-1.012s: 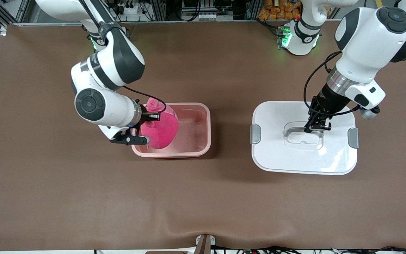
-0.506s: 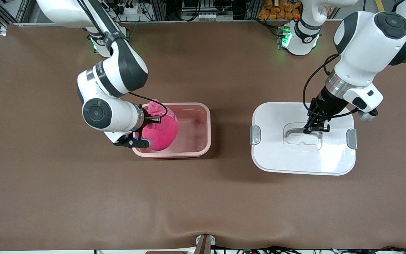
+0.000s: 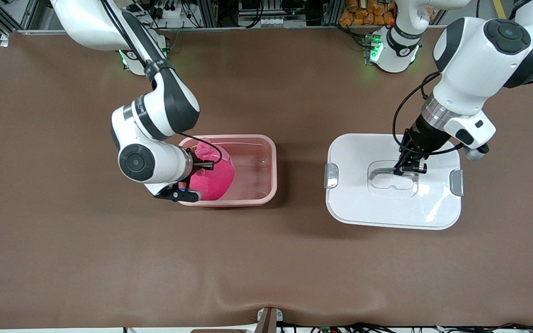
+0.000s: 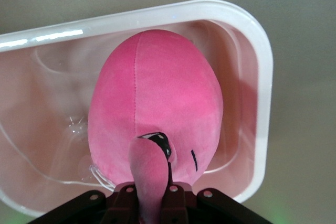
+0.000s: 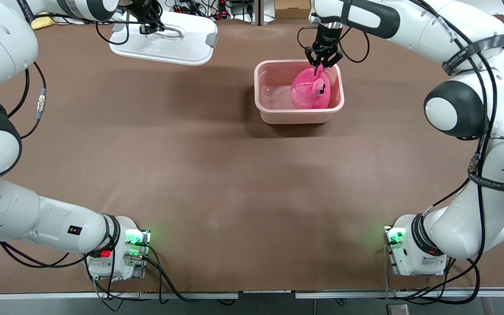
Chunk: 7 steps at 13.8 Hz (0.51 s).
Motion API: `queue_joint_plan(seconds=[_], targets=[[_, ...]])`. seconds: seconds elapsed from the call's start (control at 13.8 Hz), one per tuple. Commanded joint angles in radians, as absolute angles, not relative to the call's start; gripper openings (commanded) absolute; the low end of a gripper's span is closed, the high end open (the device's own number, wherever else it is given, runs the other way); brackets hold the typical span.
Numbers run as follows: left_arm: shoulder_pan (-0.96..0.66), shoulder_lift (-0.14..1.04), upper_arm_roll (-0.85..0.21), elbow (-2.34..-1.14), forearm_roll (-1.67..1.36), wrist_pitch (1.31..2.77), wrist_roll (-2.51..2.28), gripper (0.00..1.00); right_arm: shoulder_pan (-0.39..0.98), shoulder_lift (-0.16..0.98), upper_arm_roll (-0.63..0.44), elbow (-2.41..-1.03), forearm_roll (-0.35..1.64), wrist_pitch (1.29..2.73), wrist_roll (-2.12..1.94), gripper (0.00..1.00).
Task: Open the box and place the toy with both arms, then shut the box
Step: 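Lower the toy into the box and open the right gripper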
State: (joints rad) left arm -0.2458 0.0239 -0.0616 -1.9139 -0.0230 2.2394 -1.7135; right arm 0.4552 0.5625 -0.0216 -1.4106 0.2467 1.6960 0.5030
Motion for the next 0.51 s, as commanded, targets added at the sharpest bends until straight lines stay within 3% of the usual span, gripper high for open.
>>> queue_joint_plan(seconds=[0.0, 0.43], targets=[[-0.25, 0.026, -0.067, -1.904, -0.025, 2.246, -1.721, 0.0, 0.48, 0.575, -0.023, -1.407, 0.226, 1.706, 0.558, 0.0], [-0.247, 0.038, -0.087, -1.885, -0.025, 2.246, -1.726, 0.0, 0.538, 0.624, -0.023, -1.408, 0.222, 1.819, 0.685, 0.0]])
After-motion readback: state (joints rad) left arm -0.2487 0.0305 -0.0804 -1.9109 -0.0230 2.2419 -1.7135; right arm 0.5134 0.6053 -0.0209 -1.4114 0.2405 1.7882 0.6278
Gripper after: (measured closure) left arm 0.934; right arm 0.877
